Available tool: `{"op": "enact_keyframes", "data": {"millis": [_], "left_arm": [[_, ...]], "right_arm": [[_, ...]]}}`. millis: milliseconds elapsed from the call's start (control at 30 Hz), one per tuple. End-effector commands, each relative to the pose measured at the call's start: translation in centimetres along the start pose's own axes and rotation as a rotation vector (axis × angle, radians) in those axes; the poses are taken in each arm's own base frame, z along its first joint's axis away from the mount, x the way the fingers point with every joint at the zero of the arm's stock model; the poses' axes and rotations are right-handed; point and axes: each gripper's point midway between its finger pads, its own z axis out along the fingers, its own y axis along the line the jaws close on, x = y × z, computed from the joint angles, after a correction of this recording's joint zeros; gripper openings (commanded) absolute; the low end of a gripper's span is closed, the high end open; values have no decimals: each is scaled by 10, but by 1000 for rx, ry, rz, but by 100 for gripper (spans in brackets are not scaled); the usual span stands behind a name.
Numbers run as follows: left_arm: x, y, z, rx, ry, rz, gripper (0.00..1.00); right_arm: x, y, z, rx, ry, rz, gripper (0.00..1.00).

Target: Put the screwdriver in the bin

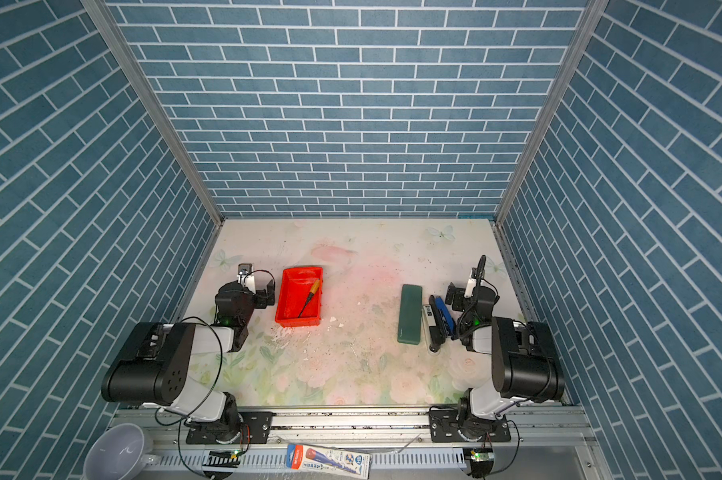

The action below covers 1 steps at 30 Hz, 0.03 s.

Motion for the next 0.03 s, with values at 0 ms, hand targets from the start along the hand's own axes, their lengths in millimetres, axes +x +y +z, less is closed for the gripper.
{"op": "enact_keyframes", "data": {"millis": [0], "left_arm": [[-4,1,1,-1,-10,8,100]], "right_arm": [[-15,1,-2,-7,-55,-4,99]]}}
